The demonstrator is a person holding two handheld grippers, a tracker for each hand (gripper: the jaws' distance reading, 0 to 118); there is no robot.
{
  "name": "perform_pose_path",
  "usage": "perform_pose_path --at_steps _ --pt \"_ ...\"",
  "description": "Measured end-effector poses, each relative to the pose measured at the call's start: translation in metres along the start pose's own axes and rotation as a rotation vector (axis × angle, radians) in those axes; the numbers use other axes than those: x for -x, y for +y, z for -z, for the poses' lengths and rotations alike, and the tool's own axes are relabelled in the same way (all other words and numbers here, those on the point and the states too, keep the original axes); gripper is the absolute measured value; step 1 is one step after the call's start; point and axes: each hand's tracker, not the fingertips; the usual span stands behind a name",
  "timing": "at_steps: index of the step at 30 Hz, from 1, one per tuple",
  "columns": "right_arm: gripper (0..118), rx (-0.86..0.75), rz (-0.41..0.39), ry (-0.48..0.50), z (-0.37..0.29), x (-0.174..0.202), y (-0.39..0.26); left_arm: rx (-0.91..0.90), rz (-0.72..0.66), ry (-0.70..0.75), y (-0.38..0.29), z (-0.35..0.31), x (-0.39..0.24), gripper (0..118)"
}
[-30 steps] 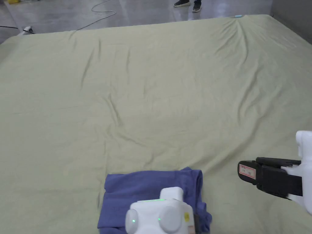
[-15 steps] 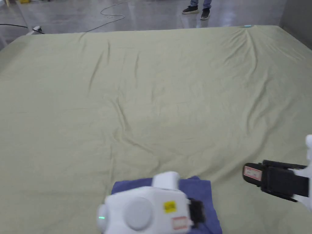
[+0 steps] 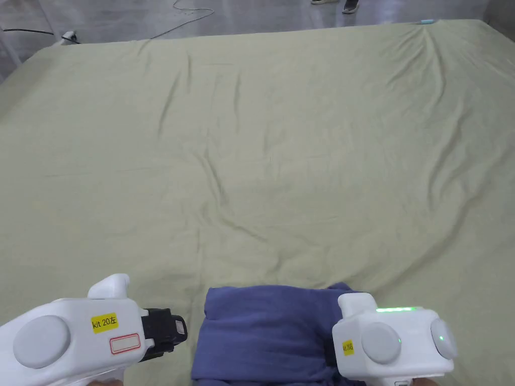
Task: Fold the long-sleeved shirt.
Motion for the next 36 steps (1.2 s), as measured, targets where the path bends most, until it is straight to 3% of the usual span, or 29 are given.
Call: perform_pose_path --at_steps 4,5,6,7,8,9,13,17,21,22,24,26,28,33,36 --pt "0 0.011 0.005 -0.012 -0.01 0.001 0.004 0.019 -0.008 -0.033 0.003 0.011 0.002 1" --pt "0 0.015 0.018 0.002 -0.008 -0.003 0.004 0.023 -0.006 -0.038 0.004 0.014 0.001 7" --pt "0 0.021 0.051 0.034 -0.009 -0.007 0.006 0.023 -0.005 -0.051 0.005 0.018 0.002 32" --pt "0 0.03 0.079 0.062 -0.01 -0.012 0.007 0.017 -0.009 -0.074 0.006 0.022 0.004 78" --pt "0 0.036 0.091 0.081 -0.01 -0.016 0.008 0.015 -0.023 -0.095 0.009 0.027 0.006 116" --pt "0 0.041 0.094 0.1 -0.009 -0.021 0.008 0.04 -0.039 -0.114 0.011 0.037 0.007 118" --pt "0 0.078 0.169 0.185 -0.007 -0.037 0.013 0.243 -0.061 -0.199 0.022 0.076 0.01 116" --pt "0 0.115 0.129 0.195 -0.008 -0.04 0.022 0.245 -0.053 -0.218 0.033 0.106 0.013 101" --pt "0 0.122 0.136 0.214 -0.005 -0.045 0.021 0.256 -0.007 -0.263 0.033 0.122 0.01 100" --pt "0 0.118 0.141 0.217 -0.005 -0.046 0.02 0.249 -0.005 -0.294 0.033 0.121 0.01 93" --pt "0 0.111 0.155 0.224 -0.006 -0.047 0.018 0.236 -0.014 -0.296 0.029 0.115 0.015 10" --pt "0 0.107 0.159 0.224 -0.007 -0.045 0.019 0.287 -0.115 -0.399 0.022 0.12 0.019 8" --pt "0 0.103 0.156 0.224 -0.008 -0.045 0.018 0.254 -0.032 -0.326 0.019 0.116 0.017 8" --pt "0 0.083 0.156 0.226 -0.017 -0.042 0.013 0.23 -0.051 -0.35 0.017 0.098 0.012 7" --pt "0 0.038 0.114 0.237 -0.036 -0.03 0.014 0.216 -0.044 -0.342 0.02 0.081 0.01 7"
